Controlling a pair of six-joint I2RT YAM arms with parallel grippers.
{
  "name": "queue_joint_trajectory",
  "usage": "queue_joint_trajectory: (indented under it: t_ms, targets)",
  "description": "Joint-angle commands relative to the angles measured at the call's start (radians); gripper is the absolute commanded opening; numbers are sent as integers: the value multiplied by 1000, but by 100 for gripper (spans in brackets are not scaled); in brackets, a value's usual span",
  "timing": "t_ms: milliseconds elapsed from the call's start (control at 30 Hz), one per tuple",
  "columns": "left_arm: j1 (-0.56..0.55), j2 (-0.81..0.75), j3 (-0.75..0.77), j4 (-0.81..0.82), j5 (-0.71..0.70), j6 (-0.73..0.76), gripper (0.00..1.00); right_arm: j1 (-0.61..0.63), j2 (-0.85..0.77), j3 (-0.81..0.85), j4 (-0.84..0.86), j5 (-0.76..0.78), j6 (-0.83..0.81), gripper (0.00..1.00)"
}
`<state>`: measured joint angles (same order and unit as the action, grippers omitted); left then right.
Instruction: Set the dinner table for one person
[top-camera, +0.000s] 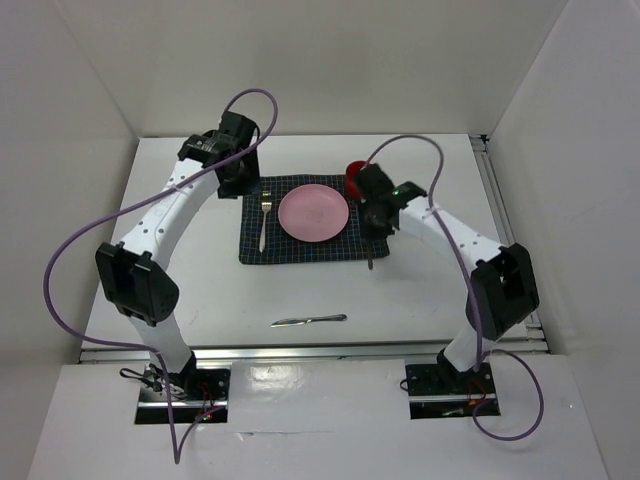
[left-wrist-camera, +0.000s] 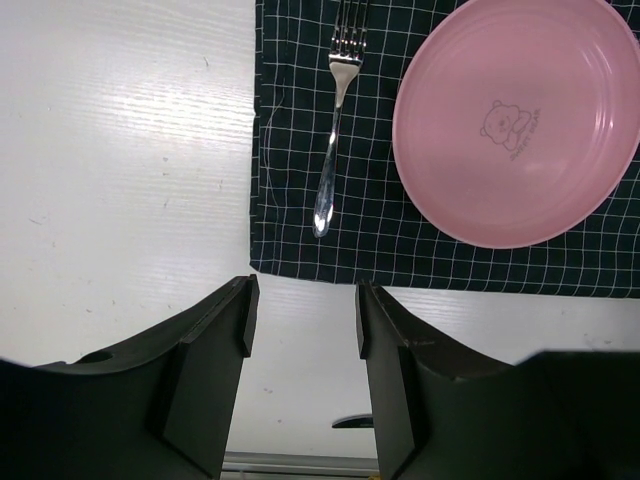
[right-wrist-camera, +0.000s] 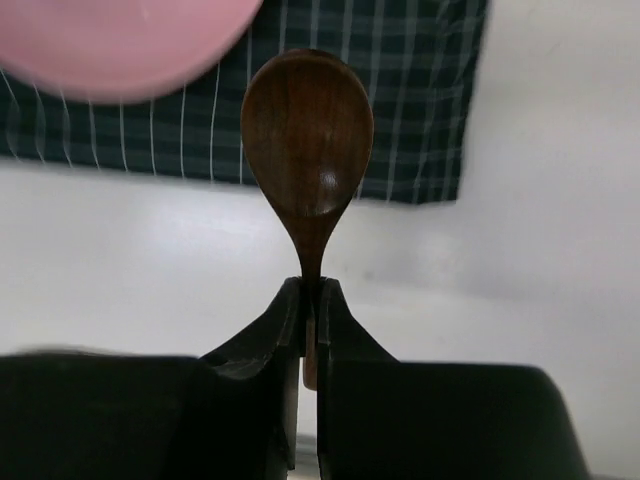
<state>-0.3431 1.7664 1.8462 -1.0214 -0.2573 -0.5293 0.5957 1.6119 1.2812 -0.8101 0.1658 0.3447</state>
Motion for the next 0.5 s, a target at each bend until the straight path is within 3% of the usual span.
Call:
queue_joint_trajectory:
  t_ms: [0,200,467]
  targets:
    - [-4,-64,27,-6,-8,-6,60,-120,61,128,-11,-69,57,0]
    - [-4,-74,27,-26,-30,-6,60,-189,296,315,8,-109,57,0]
    - [-4,-84,38,-48,-39,3,60,-209,417,389,31,-144,93,0]
